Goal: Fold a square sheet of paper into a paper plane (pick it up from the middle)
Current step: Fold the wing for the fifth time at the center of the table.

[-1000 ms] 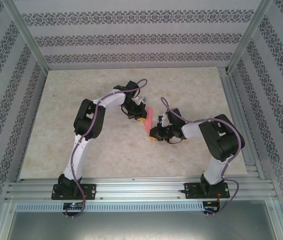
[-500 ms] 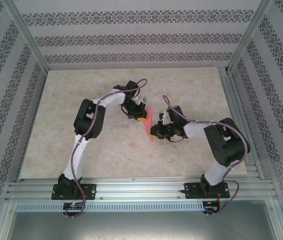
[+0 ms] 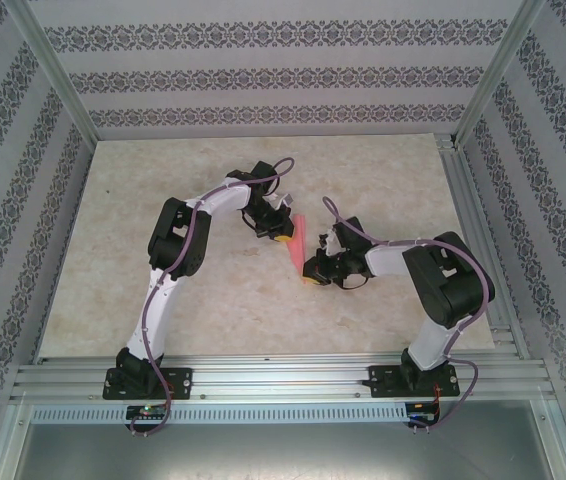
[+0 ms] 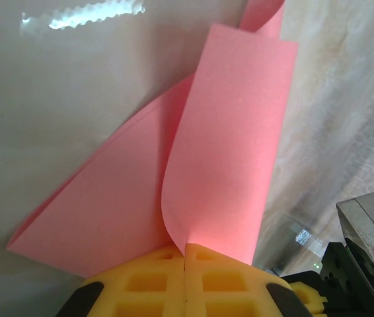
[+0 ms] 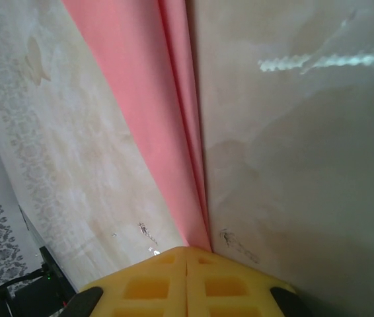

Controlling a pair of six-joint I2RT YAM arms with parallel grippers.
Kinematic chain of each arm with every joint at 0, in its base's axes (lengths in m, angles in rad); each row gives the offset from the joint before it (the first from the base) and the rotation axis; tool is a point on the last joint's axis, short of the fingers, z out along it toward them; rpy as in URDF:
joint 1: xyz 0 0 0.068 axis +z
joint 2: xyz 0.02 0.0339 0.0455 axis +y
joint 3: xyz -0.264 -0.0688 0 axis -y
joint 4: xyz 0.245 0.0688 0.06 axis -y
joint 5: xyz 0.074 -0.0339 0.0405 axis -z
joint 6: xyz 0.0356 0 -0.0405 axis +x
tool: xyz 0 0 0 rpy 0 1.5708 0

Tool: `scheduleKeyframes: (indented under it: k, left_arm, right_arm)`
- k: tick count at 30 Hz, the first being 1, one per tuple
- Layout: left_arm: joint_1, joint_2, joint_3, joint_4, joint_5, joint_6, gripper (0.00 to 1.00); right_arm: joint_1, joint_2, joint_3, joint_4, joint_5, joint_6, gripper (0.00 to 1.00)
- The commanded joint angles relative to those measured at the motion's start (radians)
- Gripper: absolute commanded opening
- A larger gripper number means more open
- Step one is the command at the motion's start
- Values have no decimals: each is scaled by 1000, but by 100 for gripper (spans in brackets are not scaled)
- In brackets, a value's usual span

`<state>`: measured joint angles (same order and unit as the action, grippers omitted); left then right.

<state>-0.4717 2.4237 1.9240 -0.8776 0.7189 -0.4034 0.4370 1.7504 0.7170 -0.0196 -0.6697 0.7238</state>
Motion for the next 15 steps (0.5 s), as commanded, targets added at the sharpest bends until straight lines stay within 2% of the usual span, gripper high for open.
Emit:
scheduleKeyframes:
  k: [1,8,15]
  left_arm:
    - [17,38,14,-24,-47,28,8]
    - [17,38,9,-25,-49,29,8]
    - [19,43,14,-24,-46,27,8]
  right_arm:
    - [16,22,16,-137,111,-57,7]
    - [-16,-78,108,-113,41,-45,8]
    - [-38,15,193,-79,17,-40,7]
